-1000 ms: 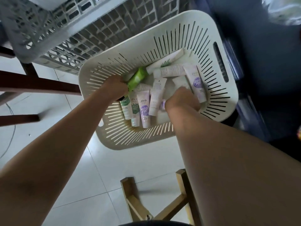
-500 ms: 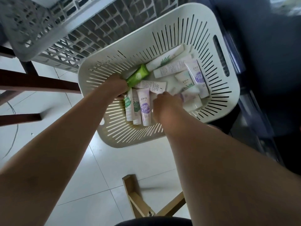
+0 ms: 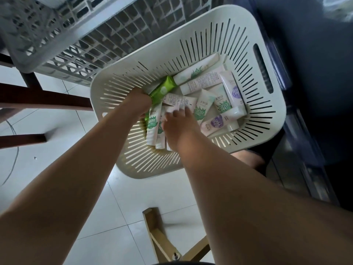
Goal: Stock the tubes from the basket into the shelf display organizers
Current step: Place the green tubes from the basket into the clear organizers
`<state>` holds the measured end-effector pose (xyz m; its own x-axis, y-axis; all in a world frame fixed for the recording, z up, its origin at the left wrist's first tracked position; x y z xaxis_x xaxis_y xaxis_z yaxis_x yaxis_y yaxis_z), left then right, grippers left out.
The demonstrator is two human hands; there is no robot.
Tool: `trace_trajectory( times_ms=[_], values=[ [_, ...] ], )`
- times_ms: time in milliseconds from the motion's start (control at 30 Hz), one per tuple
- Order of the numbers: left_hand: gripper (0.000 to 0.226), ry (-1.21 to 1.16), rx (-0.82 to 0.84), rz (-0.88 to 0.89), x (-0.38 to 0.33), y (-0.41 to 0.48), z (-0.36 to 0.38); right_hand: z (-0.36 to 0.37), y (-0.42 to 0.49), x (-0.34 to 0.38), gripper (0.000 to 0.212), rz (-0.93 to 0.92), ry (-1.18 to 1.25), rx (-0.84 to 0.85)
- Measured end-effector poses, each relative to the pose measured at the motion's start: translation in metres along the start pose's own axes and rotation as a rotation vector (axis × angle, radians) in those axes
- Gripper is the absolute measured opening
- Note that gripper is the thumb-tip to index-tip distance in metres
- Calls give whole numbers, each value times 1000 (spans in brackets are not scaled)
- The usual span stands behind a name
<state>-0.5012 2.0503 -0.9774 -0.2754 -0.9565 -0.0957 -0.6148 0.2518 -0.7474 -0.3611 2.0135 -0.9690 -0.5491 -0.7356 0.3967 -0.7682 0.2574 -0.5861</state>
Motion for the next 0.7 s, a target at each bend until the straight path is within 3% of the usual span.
trace_trajectory(
  times_ms=[100,367,400,500,633,700],
  values=[
    [19,47,7,8,0,5,-3,26,5,5,63,-9,31,152],
    [13,240,-38,128,-15,-1,1,22,-9,-24,61,194,15,200],
    [20,262,-27,136,-13,1,4,21,-9,-26,61,224,12,203],
    [73,235,24,82,1,12,14,18,-14,-36,62,300,-4,237],
    [56,53,49,25,5,12,20,12,-19,-48,48,335,97,122],
    [62,-1,67,-47,11,13,20,8,-20,-51,42,349,156,46]
  ],
)
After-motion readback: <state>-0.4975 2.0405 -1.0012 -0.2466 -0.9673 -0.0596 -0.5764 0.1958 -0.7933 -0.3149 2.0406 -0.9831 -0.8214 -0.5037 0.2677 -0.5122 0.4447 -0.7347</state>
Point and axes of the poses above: each hand's wrist, its own y-axis towards the middle knuckle, its own z-axis out of the palm, x = y × z, the point moved 9 cm from there along y, towards the middle knuckle, and after that the axes turned 14 degrees about -z, right-handed, at the moved point
